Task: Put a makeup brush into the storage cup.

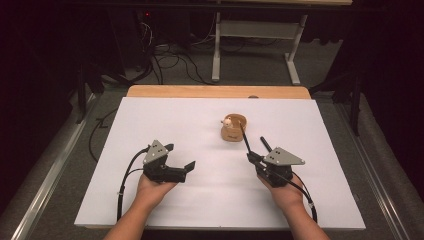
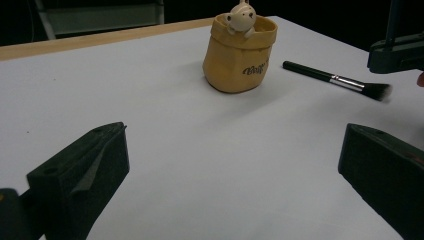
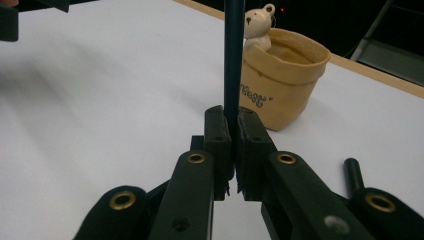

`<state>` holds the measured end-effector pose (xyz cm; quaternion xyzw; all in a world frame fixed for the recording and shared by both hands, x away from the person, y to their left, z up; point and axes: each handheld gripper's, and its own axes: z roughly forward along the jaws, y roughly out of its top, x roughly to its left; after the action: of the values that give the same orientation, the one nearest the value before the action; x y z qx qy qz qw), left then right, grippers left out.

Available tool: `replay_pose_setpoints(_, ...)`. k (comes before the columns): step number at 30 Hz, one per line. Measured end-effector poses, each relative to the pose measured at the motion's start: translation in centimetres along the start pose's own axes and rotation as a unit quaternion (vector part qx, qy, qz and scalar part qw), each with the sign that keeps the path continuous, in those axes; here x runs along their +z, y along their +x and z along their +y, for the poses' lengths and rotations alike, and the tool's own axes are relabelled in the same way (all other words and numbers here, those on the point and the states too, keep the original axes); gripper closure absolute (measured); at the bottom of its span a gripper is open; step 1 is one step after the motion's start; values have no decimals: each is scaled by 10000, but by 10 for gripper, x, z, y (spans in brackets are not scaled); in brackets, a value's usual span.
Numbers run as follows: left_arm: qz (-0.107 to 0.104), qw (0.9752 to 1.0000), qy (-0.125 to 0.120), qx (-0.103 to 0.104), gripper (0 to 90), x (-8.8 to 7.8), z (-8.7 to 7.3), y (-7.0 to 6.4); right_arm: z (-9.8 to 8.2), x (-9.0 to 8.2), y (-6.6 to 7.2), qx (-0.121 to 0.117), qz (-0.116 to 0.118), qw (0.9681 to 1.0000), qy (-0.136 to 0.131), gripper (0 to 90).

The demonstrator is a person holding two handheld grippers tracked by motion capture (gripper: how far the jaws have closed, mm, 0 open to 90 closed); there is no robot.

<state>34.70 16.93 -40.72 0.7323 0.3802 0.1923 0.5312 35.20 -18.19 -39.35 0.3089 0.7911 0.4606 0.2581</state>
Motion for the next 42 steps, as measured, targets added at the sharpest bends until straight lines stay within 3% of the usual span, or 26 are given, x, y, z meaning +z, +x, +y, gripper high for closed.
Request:
replay_pose_setpoints(12, -115, 9999, -23, -18, 7, 0, -1, -1, 20, 15, 7, -63, 119, 9997, -204, 875)
replay_pose_setpoints(15, -148, 9999, -47, -6, 10, -1, -1, -3, 17, 16, 13, -167, 147, 9996, -198, 875)
replay_pose_setpoints(17, -155, 9999, -64, -2, 13, -2, -1, -4, 7, 19, 19, -105, 213, 9996, -157, 875)
replay_pose_setpoints(21, -218, 9996, -151, -5, 35, -3, 0, -6, 6, 18, 18, -93, 193, 9997, -114, 875)
replay_pose_setpoints(29, -411, 9990, -45, 144, 27, 15, 18, -13, 3, 17, 15, -82, 167, 9997, -162, 874)
replay_pose_setpoints(37, -696, 9972, -283, -22, 0, 41, 32, -23, 1, 17, 14, -152, 142, 9997, -151, 874)
replay_pose_setpoints(42, -778, 9958, -471, -65, 0, 38, 33, -34, -1, 19, 18, -145, 235, 9995, -140, 874)
